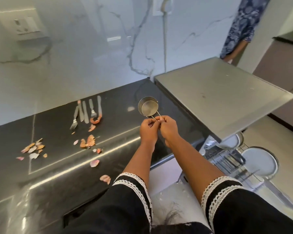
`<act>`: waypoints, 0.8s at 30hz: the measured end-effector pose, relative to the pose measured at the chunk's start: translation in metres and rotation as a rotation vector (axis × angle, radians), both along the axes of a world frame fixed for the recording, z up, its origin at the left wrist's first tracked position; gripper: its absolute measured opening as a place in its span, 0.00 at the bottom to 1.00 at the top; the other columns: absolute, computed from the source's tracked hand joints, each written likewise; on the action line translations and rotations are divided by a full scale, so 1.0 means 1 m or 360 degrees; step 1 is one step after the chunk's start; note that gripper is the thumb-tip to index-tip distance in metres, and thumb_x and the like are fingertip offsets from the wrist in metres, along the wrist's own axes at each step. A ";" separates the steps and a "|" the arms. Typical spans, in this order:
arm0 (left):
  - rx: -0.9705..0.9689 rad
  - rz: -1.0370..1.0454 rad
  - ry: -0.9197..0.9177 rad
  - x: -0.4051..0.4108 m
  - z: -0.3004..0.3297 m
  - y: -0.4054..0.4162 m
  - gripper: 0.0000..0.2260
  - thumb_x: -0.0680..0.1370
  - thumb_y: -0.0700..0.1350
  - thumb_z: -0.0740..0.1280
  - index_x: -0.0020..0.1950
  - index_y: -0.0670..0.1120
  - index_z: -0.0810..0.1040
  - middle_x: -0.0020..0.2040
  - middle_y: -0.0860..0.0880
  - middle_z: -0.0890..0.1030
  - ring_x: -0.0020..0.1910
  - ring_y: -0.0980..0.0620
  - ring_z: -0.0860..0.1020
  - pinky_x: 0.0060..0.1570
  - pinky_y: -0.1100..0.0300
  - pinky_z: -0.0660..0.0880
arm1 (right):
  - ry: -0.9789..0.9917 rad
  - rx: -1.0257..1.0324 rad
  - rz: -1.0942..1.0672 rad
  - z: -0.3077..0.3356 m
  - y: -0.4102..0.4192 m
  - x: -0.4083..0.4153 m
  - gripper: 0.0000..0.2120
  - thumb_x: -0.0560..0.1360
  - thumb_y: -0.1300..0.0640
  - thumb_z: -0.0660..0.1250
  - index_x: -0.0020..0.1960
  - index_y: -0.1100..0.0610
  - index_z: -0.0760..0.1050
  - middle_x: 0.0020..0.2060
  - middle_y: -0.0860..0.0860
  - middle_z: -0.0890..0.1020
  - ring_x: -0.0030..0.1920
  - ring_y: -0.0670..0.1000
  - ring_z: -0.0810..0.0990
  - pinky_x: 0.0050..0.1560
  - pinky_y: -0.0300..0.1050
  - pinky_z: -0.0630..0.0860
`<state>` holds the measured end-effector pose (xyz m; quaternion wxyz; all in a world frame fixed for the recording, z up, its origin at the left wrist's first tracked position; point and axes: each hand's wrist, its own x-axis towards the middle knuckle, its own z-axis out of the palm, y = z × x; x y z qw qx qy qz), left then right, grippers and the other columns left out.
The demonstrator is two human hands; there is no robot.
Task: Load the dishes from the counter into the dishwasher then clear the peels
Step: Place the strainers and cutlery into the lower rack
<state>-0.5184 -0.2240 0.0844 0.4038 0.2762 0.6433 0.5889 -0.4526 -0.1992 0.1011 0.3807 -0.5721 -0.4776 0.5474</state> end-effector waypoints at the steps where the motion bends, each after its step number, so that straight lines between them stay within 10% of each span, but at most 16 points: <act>1: 0.0008 -0.0058 0.0014 0.016 0.001 0.009 0.05 0.76 0.41 0.69 0.52 0.44 0.79 0.47 0.46 0.83 0.47 0.49 0.82 0.47 0.56 0.81 | 0.0004 0.0009 -0.0054 0.001 0.007 0.017 0.12 0.82 0.61 0.56 0.52 0.56 0.78 0.46 0.51 0.81 0.48 0.48 0.80 0.47 0.40 0.79; 9: 0.0129 -0.0362 0.0136 0.160 -0.005 0.061 0.04 0.74 0.40 0.71 0.47 0.44 0.79 0.45 0.42 0.82 0.46 0.46 0.82 0.47 0.51 0.80 | -0.0170 0.0110 -0.0376 0.000 0.043 0.168 0.12 0.80 0.64 0.56 0.51 0.57 0.79 0.48 0.54 0.82 0.51 0.54 0.81 0.53 0.48 0.79; 16: 0.0189 -0.0826 0.0444 0.287 -0.023 0.089 0.04 0.74 0.42 0.71 0.45 0.44 0.77 0.43 0.45 0.80 0.40 0.53 0.78 0.37 0.73 0.70 | -0.0142 0.0014 -0.0762 -0.022 0.049 0.299 0.11 0.81 0.63 0.56 0.54 0.56 0.77 0.50 0.55 0.82 0.51 0.56 0.81 0.55 0.53 0.79; 24: 0.0014 -0.1259 0.0502 0.390 -0.074 0.090 0.04 0.76 0.43 0.69 0.45 0.44 0.77 0.41 0.48 0.79 0.39 0.53 0.76 0.40 0.61 0.70 | -0.0140 -0.0183 -0.1115 -0.073 0.038 0.395 0.13 0.79 0.65 0.57 0.48 0.54 0.78 0.45 0.55 0.83 0.46 0.54 0.80 0.52 0.56 0.80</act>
